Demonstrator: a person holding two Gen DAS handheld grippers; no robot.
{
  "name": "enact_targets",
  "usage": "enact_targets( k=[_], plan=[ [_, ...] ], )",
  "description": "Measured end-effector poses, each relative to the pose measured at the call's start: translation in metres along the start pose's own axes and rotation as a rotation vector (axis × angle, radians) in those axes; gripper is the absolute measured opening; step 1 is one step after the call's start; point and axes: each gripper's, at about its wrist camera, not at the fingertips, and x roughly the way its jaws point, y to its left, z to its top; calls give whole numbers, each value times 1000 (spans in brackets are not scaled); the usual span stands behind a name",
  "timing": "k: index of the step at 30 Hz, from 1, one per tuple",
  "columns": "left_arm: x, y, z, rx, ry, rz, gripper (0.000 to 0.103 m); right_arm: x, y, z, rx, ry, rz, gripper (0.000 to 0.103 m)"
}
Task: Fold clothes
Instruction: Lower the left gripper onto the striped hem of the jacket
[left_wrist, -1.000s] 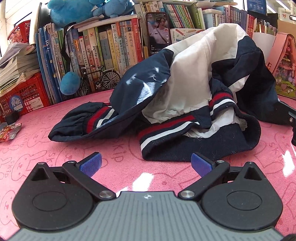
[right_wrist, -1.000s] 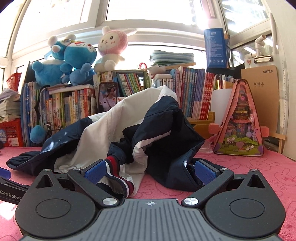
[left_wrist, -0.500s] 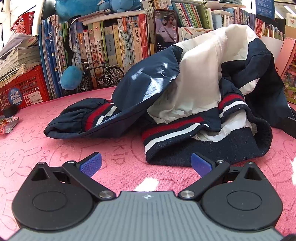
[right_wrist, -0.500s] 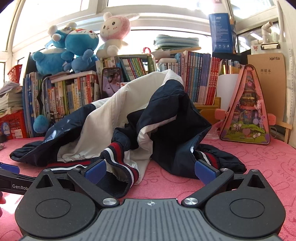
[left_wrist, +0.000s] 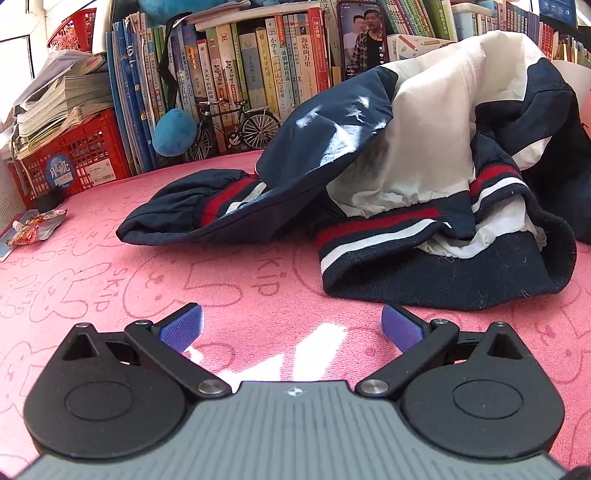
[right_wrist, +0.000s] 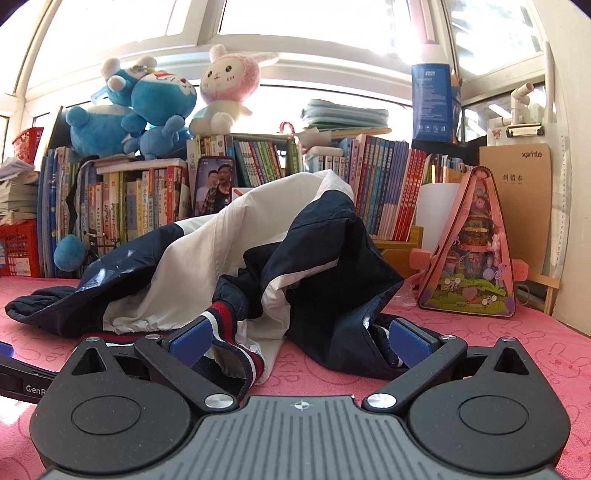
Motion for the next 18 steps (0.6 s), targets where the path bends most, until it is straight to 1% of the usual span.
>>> enact_targets(
  k=[2, 4, 6, 9, 10, 11, 15, 18],
  plan=[
    [-1, 6, -1, -27, -1, -19, 103, 1, -2, 1, 12, 8, 7, 103],
    [-3, 10, -1, -47, -8, -34, 103, 4, -5, 2, 27, 39, 21, 103],
    [-3, 14, -2, -63, -5, -78, 103, 9, -7, 2, 37, 74, 45, 103],
    [-4, 14, -4, -71, 11, -63, 103, 10, -5, 1, 34, 85, 64, 103],
    [-4, 14, -4, -70, 9, -45, 103, 11, -4, 1, 26, 93, 72, 103],
    [-4, 13, -3, -68, 9, -37, 103, 13, -1, 1, 11, 117, 86, 103],
    [-3, 12, -3, -58, 18, -32, 103, 32, 8, -2, -35, 259, 167, 103],
    [-3, 16, -3, -72, 17, -37, 103, 44, 9, -2, -19, 295, 165, 103]
  ],
)
